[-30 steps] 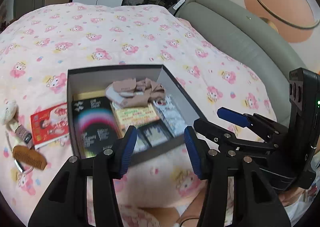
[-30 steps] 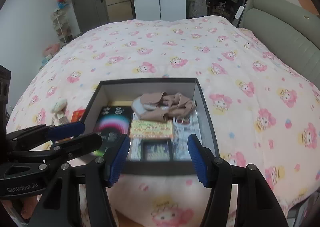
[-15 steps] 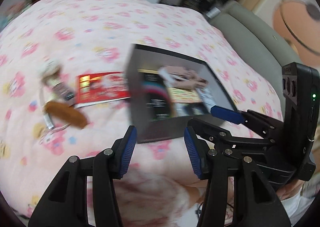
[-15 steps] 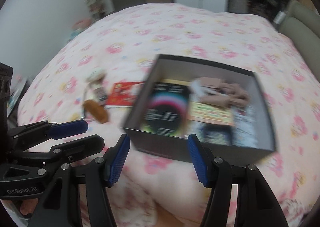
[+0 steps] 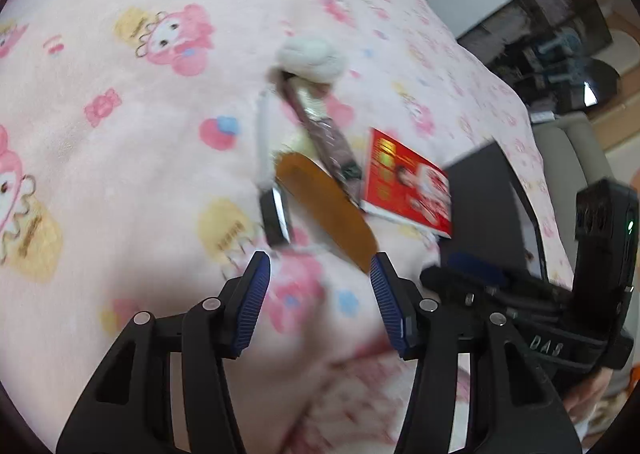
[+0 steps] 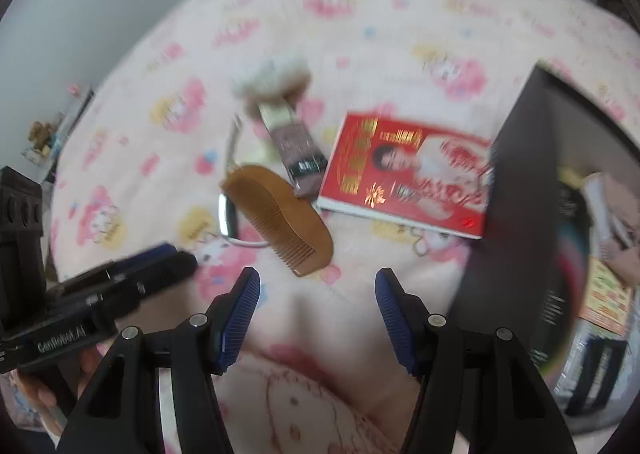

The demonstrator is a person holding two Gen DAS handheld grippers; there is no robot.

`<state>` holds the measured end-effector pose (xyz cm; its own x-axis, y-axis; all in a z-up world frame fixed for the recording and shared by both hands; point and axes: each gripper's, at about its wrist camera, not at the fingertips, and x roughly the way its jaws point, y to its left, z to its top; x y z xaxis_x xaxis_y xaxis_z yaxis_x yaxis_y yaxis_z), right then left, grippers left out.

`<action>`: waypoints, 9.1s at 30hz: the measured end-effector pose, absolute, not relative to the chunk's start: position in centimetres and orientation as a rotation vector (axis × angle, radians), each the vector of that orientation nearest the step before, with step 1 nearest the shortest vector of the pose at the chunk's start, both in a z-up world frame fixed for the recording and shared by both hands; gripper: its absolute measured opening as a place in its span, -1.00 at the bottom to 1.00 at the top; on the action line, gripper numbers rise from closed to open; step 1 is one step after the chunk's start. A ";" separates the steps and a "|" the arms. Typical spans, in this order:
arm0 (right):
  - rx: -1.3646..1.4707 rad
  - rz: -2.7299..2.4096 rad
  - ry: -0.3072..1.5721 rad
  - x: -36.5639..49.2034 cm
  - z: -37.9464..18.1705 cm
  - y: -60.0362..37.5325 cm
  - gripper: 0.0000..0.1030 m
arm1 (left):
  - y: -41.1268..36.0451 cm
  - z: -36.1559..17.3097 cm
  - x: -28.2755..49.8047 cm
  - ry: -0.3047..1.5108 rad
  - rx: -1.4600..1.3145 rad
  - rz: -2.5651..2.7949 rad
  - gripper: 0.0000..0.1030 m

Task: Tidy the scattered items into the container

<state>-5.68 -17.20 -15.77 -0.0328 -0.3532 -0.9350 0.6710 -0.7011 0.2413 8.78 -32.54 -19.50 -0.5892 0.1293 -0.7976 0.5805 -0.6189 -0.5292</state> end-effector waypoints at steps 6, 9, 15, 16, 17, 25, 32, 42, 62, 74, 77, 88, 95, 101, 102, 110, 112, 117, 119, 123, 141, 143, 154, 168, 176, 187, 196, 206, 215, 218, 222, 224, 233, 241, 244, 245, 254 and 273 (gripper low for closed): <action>1.641 -1.726 0.359 -6.7 -19.2 -18.4 0.10 | -35.4 -20.1 5.4 1.113 1.153 -2.345 -0.40; 1.684 -1.705 0.357 -7.1 -20.7 -18.6 0.10 | -36.1 -21.6 2.5 1.101 1.222 -2.374 -0.40; 1.713 -1.687 0.194 -7.9 -21.4 -17.6 0.10 | -35.8 -23.8 0.7 1.030 1.375 -2.207 -0.47; 1.703 -1.689 0.183 -7.8 -21.3 -17.5 0.10 | -35.5 -23.8 0.9 1.028 1.392 -2.207 -0.55; 1.694 -1.695 0.175 -7.7 -21.2 -17.3 0.10 | -35.3 -23.8 1.2 1.037 1.405 -2.212 -0.56; 1.680 -1.696 0.148 -7.7 -21.3 -17.1 0.06 | -35.1 -24.7 2.6 1.108 1.401 -2.193 -0.50; 1.708 -1.666 0.182 -9.1 -22.2 -18.4 -0.02 | -34.1 -24.8 2.0 1.044 1.433 -2.157 -0.26; 1.484 -1.775 0.193 -7.1 -14.8 -16.7 -0.36 | -33.5 -20.0 6.1 1.287 1.263 -2.292 -0.41; 1.351 -1.875 0.022 -4.5 -7.5 -4.3 -0.42 | -24.7 -12.2 3.2 1.072 1.340 -2.430 -0.42; 1.420 -1.835 0.073 -3.8 -9.9 -7.5 -0.41 | -28.7 -22.9 0.5 1.118 1.831 -2.242 0.03; 1.443 -1.848 0.069 -4.4 -10.4 -8.1 -0.41 | -30.1 -24.6 -0.4 1.258 1.846 -2.189 0.07; 1.478 -1.848 0.096 -5.4 -11.5 -10.2 -0.41 | -32.7 -20.0 6.3 1.143 1.388 -2.248 -0.97; 1.451 -1.899 0.166 -5.6 -11.4 -12.2 -0.18 | -37.7 -18.8 12.0 1.034 1.300 -2.060 -0.59; 1.413 -1.841 0.249 -4.8 -11.9 -15.0 -0.18 | -36.8 -17.9 11.7 0.988 1.258 -2.198 -0.16; 1.420 -1.821 0.264 -5.0 -12.4 -15.6 -0.17 | -36.5 -18.4 10.9 1.008 1.271 -2.223 -0.16; 1.764 -1.679 0.113 -9.6 -20.8 -17.5 -0.07 | -35.4 -21.9 5.3 1.045 1.380 -2.215 -0.25; 1.821 -1.631 0.104 -9.6 -22.6 -18.0 -0.02 | -35.5 -22.4 5.0 1.046 1.413 -2.159 -0.26; 1.767 -1.618 0.091 -9.4 -22.6 -18.1 -0.16 | -35.3 -21.9 5.4 1.120 1.408 -2.157 -0.31; 1.711 -1.640 0.122 -8.8 -21.6 -18.1 -0.20 | -35.1 -21.1 5.8 1.133 1.388 -2.165 -0.32; 1.584 -1.716 0.195 -7.2 -18.5 -17.7 -0.23 | -34.5 -19.0 6.8 1.194 1.321 -2.198 -0.32; 1.313 -1.998 -0.115 -8.4 -4.2 -2.8 -0.27 | -22.5 -5.8 -0.8 1.088 1.296 -2.552 -0.34; 1.303 -2.046 -0.156 -9.3 -3.0 0.4 -0.27 | -20.0 -4.8 -3.3 1.069 1.326 -2.601 -0.34; 1.223 -2.284 -0.264 -13.9 1.6 15.5 -0.27 | -9.2 -2.6 -13.6 1.055 1.438 -2.765 -0.34; 1.604 -2.121 -0.186 -19.1 -12.8 13.3 -0.30 | -9.8 -15.5 -17.8 1.063 1.758 -2.453 -0.35; 1.607 -2.150 -0.169 -18.9 -13.9 13.9 -0.29 | -8.9 -15.0 -17.3 0.873 1.722 -2.458 -0.35; 1.610 -2.125 -0.116 -18.8 -15.2 12.4 -0.30 | -7.7 -16.7 -17.9 0.748 1.834 -2.381 -0.35; 1.610 -2.190 -0.061 -19.1 -15.0 12.5 -0.30 | -7.8 -15.2 -16.4 0.822 1.806 -2.451 -0.40; 1.614 -2.190 -0.028 -19.3 -15.5 12.1 -0.29 | -7.6 -16.6 -16.1 0.953 1.903 -2.386 -0.40; 1.566 -2.333 0.013 -16.5 -11.3 12.3 -0.22 | -4.8 -9.7 -11.8 0.697 1.701 -2.620 -0.11; 1.487 -2.403 -0.004 -14.9 -8.4 12.8 -0.15 | -4.7 -6.8 -10.7 0.608 1.601 -2.701 -0.07; 1.397 -2.470 -0.025 -12.7 -5.5 13.1 0.00 | -4.1 -4.4 -9.6 0.531 1.519 -2.771 0.00; 1.352 -2.496 -0.030 -11.5 -4.0 13.3 0.03 | -3.3 -3.5 -10.0 0.513 1.495 -2.799 0.01; 1.244 -2.566 0.029 -7.1 -0.1 13.2 0.03 | -2.5 -0.1 -6.2 0.465 1.430 -2.861 0.01; 1.178 -2.564 0.073 -4.2 1.5 11.6 0.03 | -3.3 1.4 -2.9 0.442 1.373 -2.863 0.01; 1.159 -2.563 0.093 -3.2 2.0 10.7 0.03 | -3.9 1.8 -1.7 0.434 1.355 -2.861 0.01; 1.151 -2.563 0.100 -2.9 2.2 10.4 0.03 | -4.1 1.9 -1.4 0.436 1.350 -2.860 0.01; 1.116 -2.525 0.164 -1.0 2.8 6.4 0.03 | -7.8 2.0 2.0 0.475 1.300 -2.816 0.01; 1.111 -2.230 0.359 1.8 -0.6 -8.1 0.03 | -20.1 -2.7 10.5 0.751 1.196 -2.545 0.01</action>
